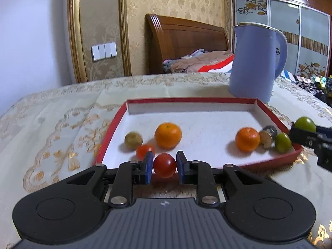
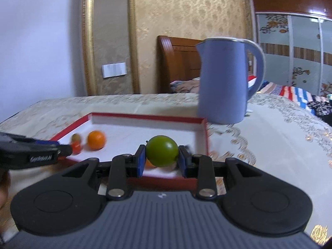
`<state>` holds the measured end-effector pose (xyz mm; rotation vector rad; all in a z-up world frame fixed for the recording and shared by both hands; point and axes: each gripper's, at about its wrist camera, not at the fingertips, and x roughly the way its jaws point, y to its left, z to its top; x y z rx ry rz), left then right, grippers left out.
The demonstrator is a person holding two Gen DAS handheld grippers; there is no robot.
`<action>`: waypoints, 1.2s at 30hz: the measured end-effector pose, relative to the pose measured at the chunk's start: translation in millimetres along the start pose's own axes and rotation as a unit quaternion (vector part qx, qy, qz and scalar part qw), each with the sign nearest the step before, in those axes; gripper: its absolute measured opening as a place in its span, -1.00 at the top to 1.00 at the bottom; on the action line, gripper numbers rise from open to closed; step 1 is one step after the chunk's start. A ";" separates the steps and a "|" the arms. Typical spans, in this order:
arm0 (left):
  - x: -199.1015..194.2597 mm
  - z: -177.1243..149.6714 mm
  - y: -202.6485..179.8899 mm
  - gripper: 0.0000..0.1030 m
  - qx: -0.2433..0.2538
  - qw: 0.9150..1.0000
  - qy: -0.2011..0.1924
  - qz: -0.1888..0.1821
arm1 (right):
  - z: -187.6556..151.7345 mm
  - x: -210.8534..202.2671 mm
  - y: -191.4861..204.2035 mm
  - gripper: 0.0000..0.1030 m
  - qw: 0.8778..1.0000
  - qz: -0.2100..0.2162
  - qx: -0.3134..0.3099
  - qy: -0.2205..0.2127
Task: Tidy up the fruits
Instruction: 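Carry the cherry tomato in the left gripper and green tomato in the right into the tray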
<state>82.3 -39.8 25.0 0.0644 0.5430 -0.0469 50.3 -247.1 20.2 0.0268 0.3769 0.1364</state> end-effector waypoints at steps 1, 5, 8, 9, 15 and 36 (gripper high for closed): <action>3.6 2.2 -2.8 0.54 -0.001 1.000 0.000 0.000 | 1.8 6.3 -3.8 0.40 1.000 -0.005 0.007 0.002; 14.9 6.8 -9.5 0.54 0.000 1.000 -0.003 0.007 | 6.4 30.5 -15.2 0.40 0.999 -0.019 0.026 0.013; 28.0 11.9 -12.4 0.54 0.005 1.000 0.005 0.015 | 10.2 49.2 -18.6 0.40 0.999 -0.027 0.030 0.029; 32.9 12.9 -12.8 0.54 0.004 1.000 0.010 0.015 | 11.8 55.2 -18.9 0.40 0.999 -0.030 0.029 0.033; 53.8 12.4 -16.1 0.54 0.007 0.999 0.029 0.030 | 24.0 87.0 -18.7 0.40 0.998 -0.041 0.022 0.050; 66.9 11.7 -19.5 0.54 0.009 0.999 0.019 0.042 | 20.4 142.1 -15.4 0.40 0.992 -0.055 0.004 0.110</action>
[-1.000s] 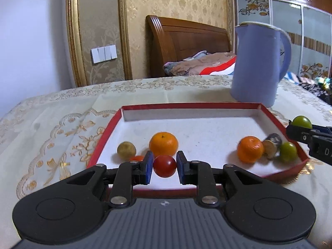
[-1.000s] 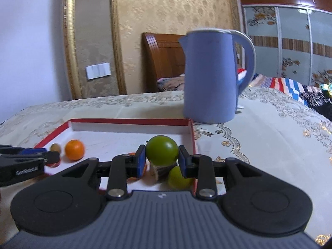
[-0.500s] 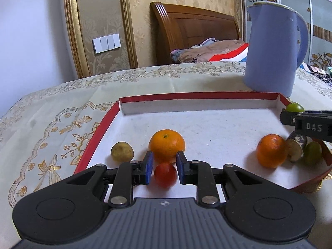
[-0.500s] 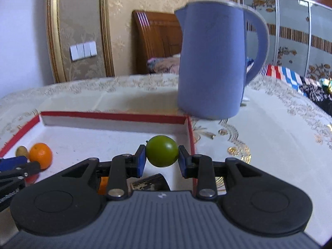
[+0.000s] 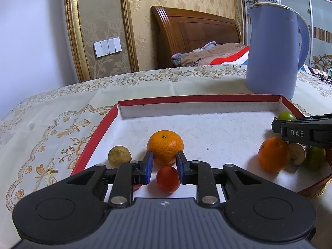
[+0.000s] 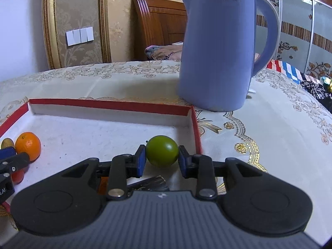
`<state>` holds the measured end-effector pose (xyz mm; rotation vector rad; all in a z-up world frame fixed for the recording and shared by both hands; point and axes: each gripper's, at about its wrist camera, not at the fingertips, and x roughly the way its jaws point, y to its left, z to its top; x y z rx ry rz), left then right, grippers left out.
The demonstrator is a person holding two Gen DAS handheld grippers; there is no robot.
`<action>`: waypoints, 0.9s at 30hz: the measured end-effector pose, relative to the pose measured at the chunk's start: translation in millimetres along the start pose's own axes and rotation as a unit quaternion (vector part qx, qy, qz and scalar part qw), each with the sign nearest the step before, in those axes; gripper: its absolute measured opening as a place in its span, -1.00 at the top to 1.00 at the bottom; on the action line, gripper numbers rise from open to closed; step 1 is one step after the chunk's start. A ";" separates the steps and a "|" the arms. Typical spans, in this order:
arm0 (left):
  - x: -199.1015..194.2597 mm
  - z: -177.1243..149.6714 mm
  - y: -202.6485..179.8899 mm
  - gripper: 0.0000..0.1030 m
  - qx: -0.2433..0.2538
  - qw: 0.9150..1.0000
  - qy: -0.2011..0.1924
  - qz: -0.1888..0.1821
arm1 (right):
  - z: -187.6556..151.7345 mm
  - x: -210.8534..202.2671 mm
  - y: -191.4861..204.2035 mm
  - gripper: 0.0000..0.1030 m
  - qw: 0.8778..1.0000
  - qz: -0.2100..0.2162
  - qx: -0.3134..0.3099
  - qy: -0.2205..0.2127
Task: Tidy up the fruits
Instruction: 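Carry the cherry tomato in the left gripper and green tomato in the right into the tray, then open both grippers to release the two tomatoes in the tray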
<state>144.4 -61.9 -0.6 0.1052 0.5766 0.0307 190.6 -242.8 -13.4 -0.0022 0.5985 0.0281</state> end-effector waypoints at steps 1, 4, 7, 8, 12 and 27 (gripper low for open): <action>-0.2 -0.3 0.1 0.54 -0.001 1.000 0.000 -0.001 | -0.2 -0.2 -0.3 0.40 1.000 0.000 -0.001 0.000; 0.7 0.4 1.1 0.54 -0.007 1.000 0.003 -0.004 | -1.4 -0.7 0.9 0.40 1.000 -0.001 -0.004 0.000; 1.8 0.3 1.4 0.44 -0.008 1.000 0.009 -0.003 | -1.8 -3.0 2.3 0.32 1.000 -0.002 -0.006 0.000; 2.1 -0.2 1.4 0.41 -0.007 1.000 0.008 -0.006 | -2.4 -5.1 2.1 0.22 1.000 -0.004 -0.004 -0.005; 0.3 -1.7 -0.9 0.26 0.004 1.000 0.004 0.000 | -4.3 -19.1 3.4 -0.24 0.999 -0.001 0.000 -0.038; -10.2 -3.8 10.1 -0.35 -0.023 1.000 -0.018 0.008 | -17.4 -50.3 -3.7 -0.48 0.997 0.006 0.021 -0.080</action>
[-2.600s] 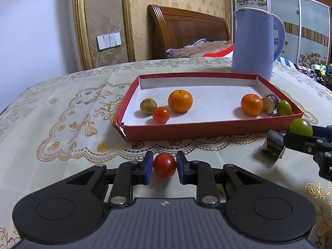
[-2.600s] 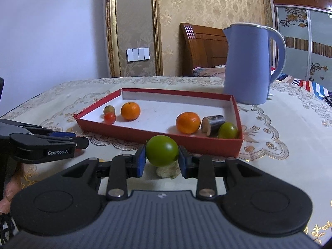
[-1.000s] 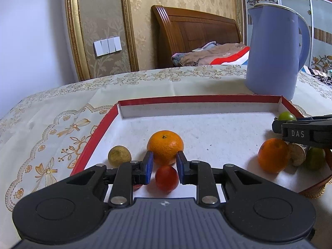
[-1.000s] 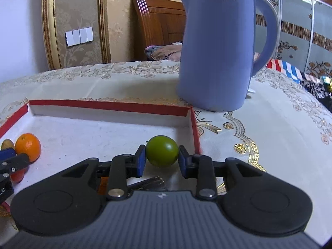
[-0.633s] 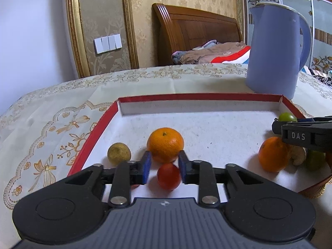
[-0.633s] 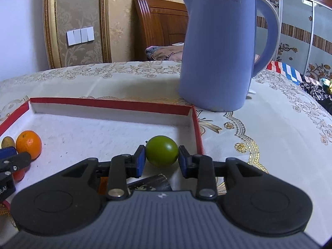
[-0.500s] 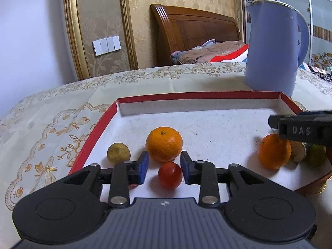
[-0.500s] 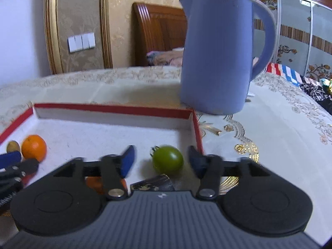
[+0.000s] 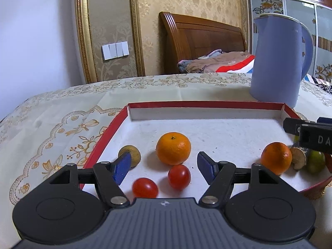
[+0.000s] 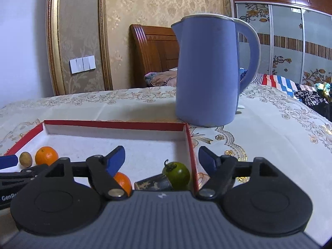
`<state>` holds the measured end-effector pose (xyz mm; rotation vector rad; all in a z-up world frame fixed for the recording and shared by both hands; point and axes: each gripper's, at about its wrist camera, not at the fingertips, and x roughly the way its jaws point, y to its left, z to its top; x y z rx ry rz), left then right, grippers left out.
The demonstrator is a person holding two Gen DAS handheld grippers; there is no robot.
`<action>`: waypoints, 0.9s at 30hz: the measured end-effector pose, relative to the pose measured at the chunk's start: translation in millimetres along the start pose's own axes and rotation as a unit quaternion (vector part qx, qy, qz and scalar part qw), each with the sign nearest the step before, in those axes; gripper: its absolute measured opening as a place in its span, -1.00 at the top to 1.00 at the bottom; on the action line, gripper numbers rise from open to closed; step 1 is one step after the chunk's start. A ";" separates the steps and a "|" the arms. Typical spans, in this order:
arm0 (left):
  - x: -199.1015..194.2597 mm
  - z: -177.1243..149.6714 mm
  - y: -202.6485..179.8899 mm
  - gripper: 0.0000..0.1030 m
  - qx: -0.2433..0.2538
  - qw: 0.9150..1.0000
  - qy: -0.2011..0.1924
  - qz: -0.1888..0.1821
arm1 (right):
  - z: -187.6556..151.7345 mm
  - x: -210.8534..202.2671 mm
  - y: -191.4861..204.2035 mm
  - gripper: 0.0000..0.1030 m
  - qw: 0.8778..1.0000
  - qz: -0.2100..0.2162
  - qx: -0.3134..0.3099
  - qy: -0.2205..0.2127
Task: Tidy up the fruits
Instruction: 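Open both grippers to release the two tomatoes in the tray, then lift both open grippers away from the tray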
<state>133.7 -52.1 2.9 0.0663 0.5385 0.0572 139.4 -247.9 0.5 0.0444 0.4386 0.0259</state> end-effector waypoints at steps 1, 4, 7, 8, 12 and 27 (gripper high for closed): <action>-0.5 -0.2 0.3 -0.35 -0.001 1.000 0.000 0.000 | -1.0 -1.4 0.8 -0.48 1.000 0.001 -0.002 0.000; -1.4 -0.8 -0.1 -0.35 0.000 1.000 -0.001 0.000 | -3.4 -7.6 1.1 -0.48 1.000 0.005 -0.001 0.000; -2.5 -1.6 0.3 -0.35 0.000 1.000 0.000 -0.002 | -6.5 -14.4 -1.6 -0.59 1.000 0.014 0.010 0.001; -4.3 -2.2 1.1 -0.35 -0.002 1.000 0.000 -0.004 | -8.4 -17.5 -3.2 -0.60 1.000 0.016 0.015 0.000; -20.6 -8.5 6.7 -0.35 -0.008 1.000 -0.009 -0.014 | -19.7 -39.2 -10.7 -0.60 0.999 0.038 0.024 -0.002; -78.6 -39.2 42.8 -0.36 -0.048 0.997 -0.025 -0.056 | -59.7 -103.2 -7.4 -0.61 0.993 0.117 -0.011 0.028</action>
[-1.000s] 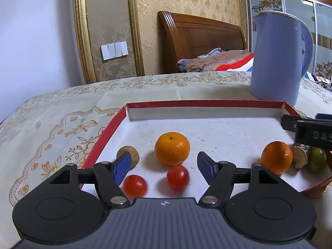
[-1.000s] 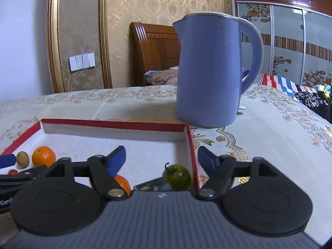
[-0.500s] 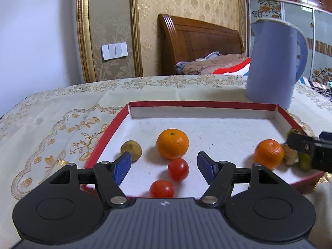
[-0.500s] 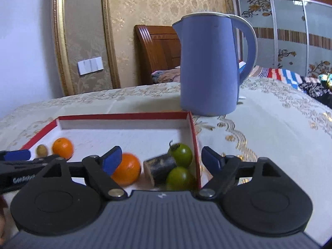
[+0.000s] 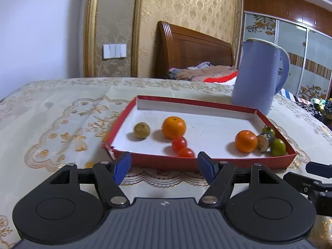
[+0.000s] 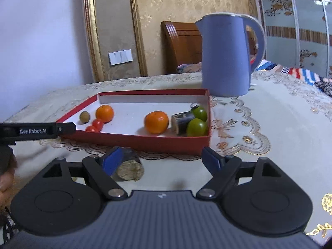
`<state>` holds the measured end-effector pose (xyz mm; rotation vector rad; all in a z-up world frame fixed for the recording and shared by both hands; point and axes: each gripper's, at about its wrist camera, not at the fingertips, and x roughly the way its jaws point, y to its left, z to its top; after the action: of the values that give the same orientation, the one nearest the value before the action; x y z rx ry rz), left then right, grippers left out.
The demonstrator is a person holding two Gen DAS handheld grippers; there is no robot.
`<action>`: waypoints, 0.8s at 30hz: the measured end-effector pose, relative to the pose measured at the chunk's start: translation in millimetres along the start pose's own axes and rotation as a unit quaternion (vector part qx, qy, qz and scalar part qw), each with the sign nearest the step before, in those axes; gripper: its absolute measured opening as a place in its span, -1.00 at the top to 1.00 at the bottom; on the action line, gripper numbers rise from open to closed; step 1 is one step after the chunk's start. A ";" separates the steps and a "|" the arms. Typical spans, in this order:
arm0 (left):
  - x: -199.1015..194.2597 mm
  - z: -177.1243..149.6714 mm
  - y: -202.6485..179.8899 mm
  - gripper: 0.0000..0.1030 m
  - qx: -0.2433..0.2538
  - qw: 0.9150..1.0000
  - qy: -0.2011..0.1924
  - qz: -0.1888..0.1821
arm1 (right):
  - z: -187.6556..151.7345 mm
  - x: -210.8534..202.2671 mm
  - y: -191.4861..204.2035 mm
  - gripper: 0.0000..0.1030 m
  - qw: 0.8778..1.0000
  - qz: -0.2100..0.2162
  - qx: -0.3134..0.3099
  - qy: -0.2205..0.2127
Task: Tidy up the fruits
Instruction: 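Lift both open grippers away from the tray, then close the right gripper on the dark wooden cylinder on the cloth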
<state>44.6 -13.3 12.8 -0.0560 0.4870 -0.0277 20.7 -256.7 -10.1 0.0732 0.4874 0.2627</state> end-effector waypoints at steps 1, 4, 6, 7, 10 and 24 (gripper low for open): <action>-0.8 -0.9 1.9 -0.36 -0.001 1.000 0.000 0.005 | -0.2 3.3 2.4 -0.60 1.000 0.006 -0.002 0.010; 1.2 0.8 7.9 -0.37 -0.021 1.000 0.009 0.001 | 0.1 10.2 13.2 -0.60 1.000 0.016 -0.007 0.024; 2.8 0.3 9.1 -0.37 -0.023 1.000 0.014 0.006 | 1.0 13.4 18.8 -0.60 1.000 0.009 -0.014 0.023; 3.3 -0.1 9.1 -0.37 -0.023 1.000 0.016 0.007 | 1.5 16.0 21.8 -0.60 1.000 0.005 -0.017 0.023; 3.2 -0.9 8.0 -0.37 -0.018 1.000 0.015 0.011 | 4.1 24.9 26.4 -0.59 0.999 0.006 -0.019 0.031; -1.6 -4.8 3.1 -0.37 0.001 1.000 0.020 -0.014 | 4.6 35.3 20.4 0.33 0.998 -0.026 0.000 0.051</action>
<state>41.1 -10.4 9.1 -0.0606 0.5257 -0.0573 48.1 -227.7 -19.3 0.0475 0.5908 0.2169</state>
